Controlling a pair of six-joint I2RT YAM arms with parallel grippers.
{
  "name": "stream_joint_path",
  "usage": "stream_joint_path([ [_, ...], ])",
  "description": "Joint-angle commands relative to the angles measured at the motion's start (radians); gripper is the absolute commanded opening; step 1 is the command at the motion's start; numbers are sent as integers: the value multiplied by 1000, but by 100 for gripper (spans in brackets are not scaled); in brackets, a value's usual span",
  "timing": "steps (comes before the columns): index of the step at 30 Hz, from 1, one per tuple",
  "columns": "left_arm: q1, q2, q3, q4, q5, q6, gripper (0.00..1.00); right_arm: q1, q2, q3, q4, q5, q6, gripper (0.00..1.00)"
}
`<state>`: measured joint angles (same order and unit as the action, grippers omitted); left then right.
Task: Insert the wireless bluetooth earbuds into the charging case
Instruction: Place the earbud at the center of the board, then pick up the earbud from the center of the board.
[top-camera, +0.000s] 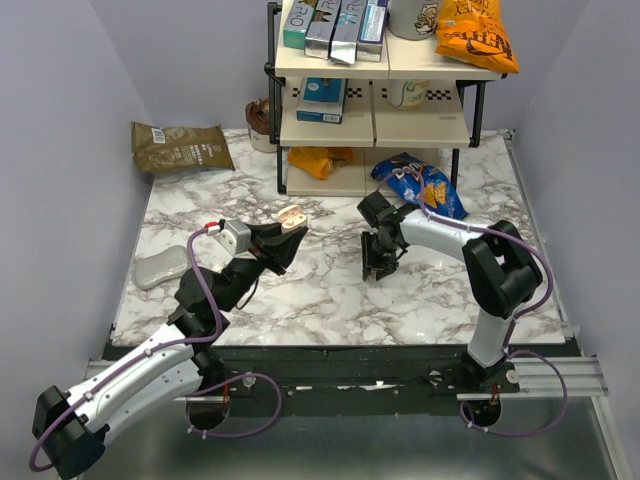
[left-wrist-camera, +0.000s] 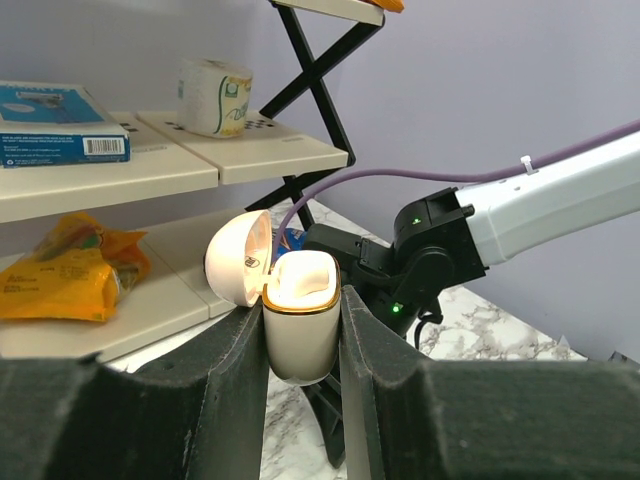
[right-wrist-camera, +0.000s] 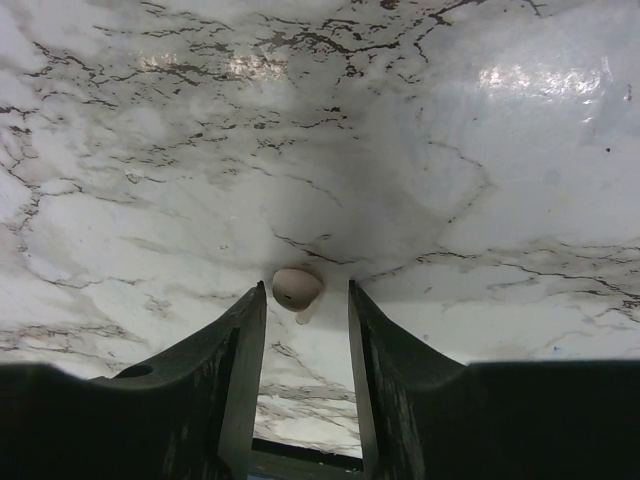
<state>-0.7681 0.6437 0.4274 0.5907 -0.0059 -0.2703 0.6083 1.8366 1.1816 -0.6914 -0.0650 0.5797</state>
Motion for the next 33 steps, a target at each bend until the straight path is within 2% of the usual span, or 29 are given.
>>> stream_joint_path([
  [1,-3,-10,-13,8,-3,-3,0,2,46,15,29,31,17,46],
  [7,-3,-9,-13,8,-2,-4,0,2,55,36,20,45,14,45],
  [14,-5,-13,-15,6,-3,-4,0,4,58,15,29,39,11,32],
  [19,-5,-7,-13,6,-2,-3,0,5,52,-2,36,39,11,27],
  [22,-5,-6,-13,6,-2,-4,0,5,46,-8,41,37,12,20],
  [27,-7,-7,-13,5,-3,-6,0,11,4,-17,44,59,14,1],
  [33,-8,-12,-13,1,-6,-4,0,19,-128,-30,47,175,0,1],
])
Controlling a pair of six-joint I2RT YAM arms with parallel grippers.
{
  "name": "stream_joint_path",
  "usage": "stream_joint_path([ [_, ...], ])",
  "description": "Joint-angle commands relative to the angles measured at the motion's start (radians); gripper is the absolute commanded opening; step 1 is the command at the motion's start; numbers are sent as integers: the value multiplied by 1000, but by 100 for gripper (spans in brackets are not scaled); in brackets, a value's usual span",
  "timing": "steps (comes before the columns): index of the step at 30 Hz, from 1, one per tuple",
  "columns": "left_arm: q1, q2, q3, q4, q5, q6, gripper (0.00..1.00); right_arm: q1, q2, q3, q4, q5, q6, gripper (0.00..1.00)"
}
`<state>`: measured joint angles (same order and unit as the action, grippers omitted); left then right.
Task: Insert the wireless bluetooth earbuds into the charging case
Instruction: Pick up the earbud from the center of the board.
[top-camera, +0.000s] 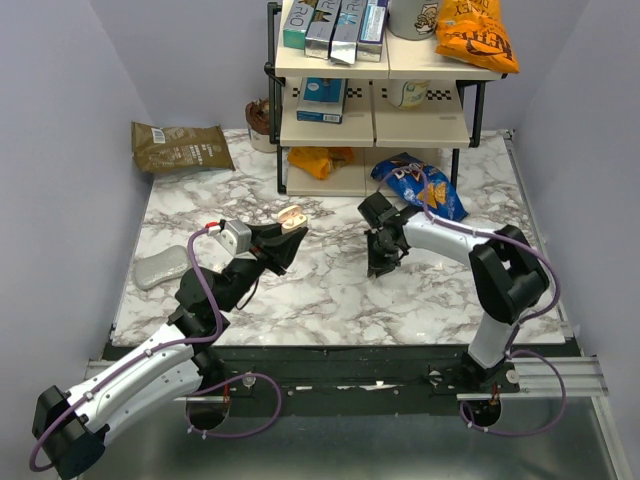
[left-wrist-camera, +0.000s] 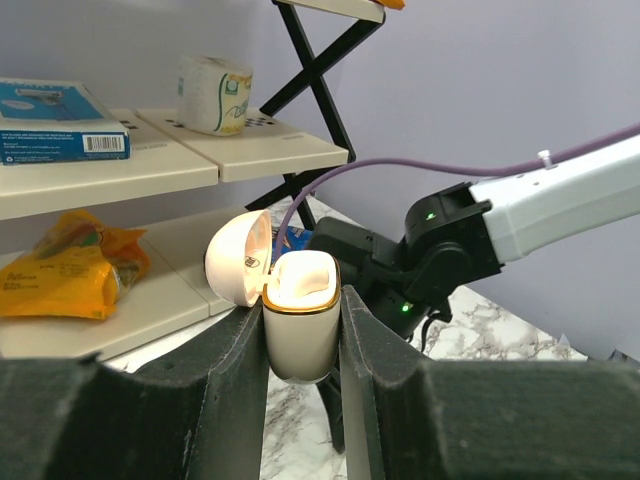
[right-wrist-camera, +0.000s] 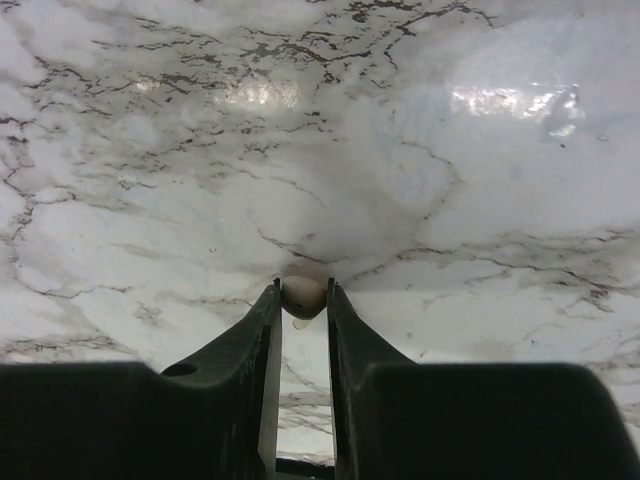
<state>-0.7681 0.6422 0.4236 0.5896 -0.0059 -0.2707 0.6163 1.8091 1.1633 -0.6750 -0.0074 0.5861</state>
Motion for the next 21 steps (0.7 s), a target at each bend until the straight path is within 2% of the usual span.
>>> stream_joint_path([
  [1,-8,-10,-9,3,-8,-2,0,16,-147,-7,25,136,-18,1],
  [8,-8,5,1,19,-9,-2,0,77,-339,93,-9,245,-106,1],
  [12,-8,20,12,44,0,10,0,175,-437,177,-31,325,-182,1],
  [16,-8,66,38,64,35,24,0,296,-519,295,-35,534,-320,1],
  [21,-8,128,79,131,60,22,0,407,-600,351,18,665,-426,1],
])
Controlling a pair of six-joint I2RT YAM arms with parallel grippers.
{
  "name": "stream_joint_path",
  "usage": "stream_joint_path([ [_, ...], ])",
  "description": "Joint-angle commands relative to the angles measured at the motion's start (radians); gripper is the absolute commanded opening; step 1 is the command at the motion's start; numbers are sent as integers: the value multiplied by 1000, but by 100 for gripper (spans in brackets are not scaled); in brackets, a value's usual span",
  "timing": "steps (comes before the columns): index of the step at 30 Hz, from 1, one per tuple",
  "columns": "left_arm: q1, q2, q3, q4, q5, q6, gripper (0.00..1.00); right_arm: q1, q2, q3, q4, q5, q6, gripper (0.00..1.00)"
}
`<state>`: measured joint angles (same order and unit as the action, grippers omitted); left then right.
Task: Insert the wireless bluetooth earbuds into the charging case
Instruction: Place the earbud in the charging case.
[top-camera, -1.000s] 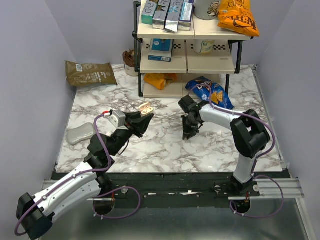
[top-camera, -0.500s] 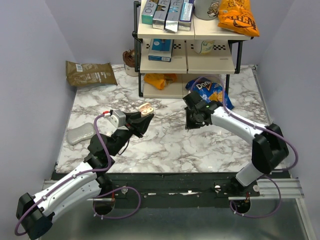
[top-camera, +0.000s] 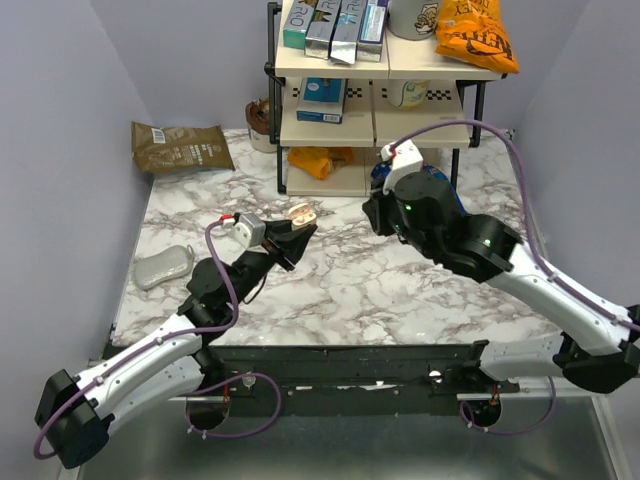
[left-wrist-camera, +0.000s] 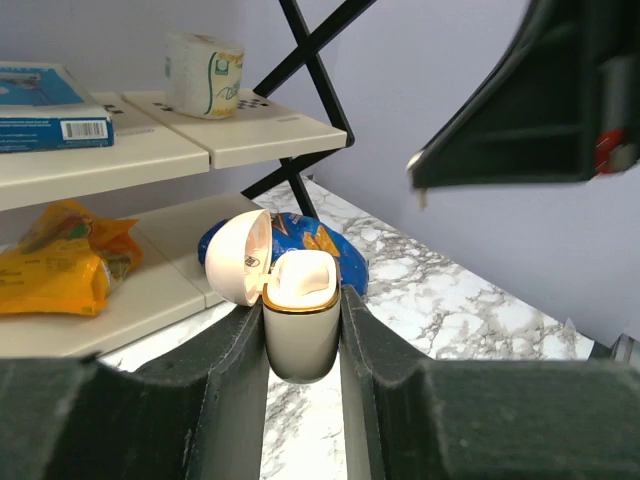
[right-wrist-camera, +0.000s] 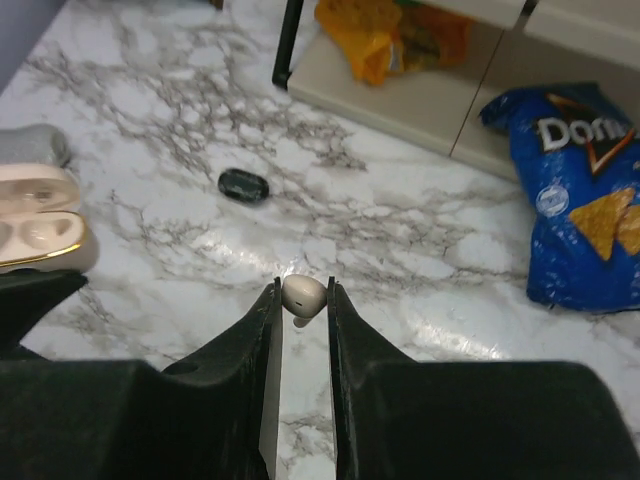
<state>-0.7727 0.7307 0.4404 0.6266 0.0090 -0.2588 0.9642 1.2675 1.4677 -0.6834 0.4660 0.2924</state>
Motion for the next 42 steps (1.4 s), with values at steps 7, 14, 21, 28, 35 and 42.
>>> stream_joint_path([
  [7,-5,182,142,212,181,20,0,175,-112,66,165,261,-282,1],
  [14,-5,271,153,384,334,49,0,203,-134,34,235,178,-312,1],
  [21,-5,345,165,513,382,43,0,240,-188,-56,409,146,-387,1],
  [28,-5,417,231,550,404,47,0,266,-154,8,404,157,-449,1],
  [35,-5,446,268,564,416,44,0,274,-142,-4,400,155,-461,1],
  [42,-5,440,273,556,417,35,0,274,-132,-18,426,191,-475,1],
])
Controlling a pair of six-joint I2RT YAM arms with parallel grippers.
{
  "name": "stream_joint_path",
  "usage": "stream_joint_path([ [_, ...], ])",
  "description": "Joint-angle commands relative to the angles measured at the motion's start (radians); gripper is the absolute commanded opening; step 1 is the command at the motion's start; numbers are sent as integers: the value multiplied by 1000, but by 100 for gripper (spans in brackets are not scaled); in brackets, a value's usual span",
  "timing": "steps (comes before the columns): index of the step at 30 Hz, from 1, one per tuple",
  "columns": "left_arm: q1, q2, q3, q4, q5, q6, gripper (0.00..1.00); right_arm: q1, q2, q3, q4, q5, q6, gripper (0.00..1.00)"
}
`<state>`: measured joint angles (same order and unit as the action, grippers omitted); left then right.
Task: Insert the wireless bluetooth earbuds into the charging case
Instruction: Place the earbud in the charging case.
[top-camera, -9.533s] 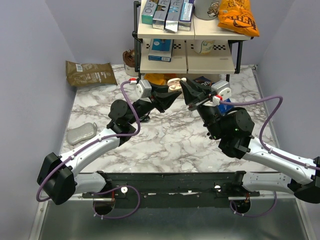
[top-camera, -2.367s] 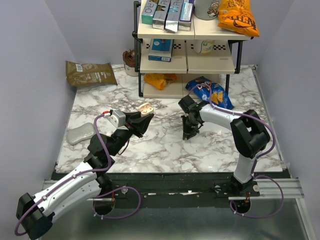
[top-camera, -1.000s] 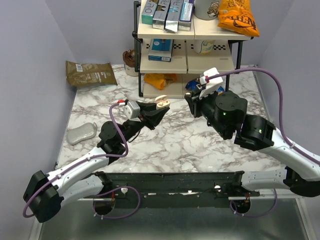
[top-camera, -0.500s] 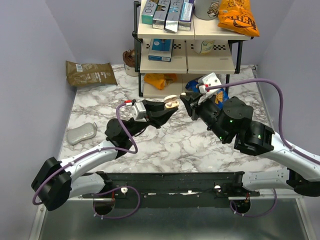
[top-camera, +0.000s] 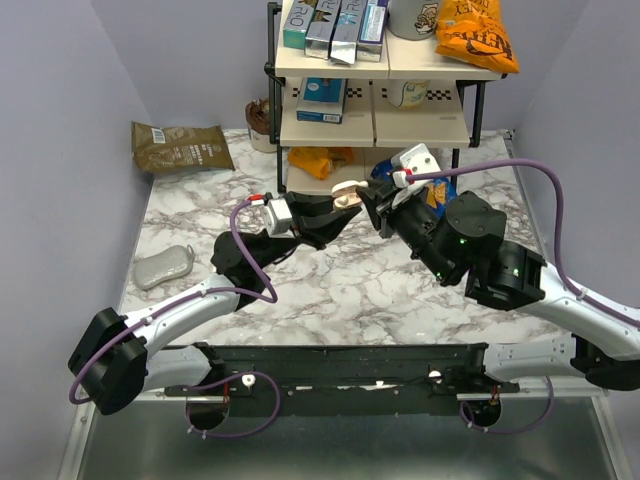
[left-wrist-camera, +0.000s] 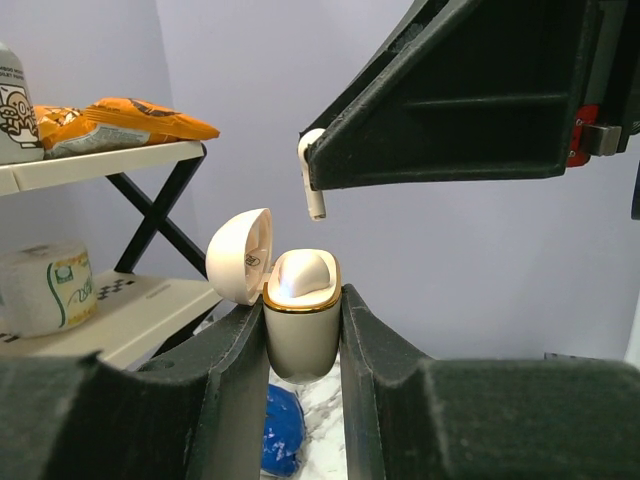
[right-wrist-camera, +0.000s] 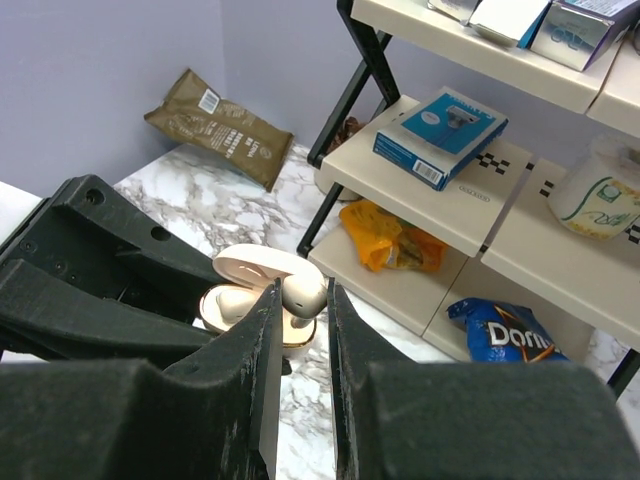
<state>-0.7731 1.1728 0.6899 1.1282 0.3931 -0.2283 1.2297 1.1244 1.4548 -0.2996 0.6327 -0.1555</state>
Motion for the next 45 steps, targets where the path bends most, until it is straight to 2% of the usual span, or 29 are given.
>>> stream_joint_path([
  [1,-5,-5,23,45,30,4,0,8,12,-5,45,25,-27,1],
  [22,-5,-38,26,4,20,6,0,8,17,-50,57,81,-47,1],
  [45,-6,-42,33,7,9,9,0,8,34,-66,10,45,-7,1],
])
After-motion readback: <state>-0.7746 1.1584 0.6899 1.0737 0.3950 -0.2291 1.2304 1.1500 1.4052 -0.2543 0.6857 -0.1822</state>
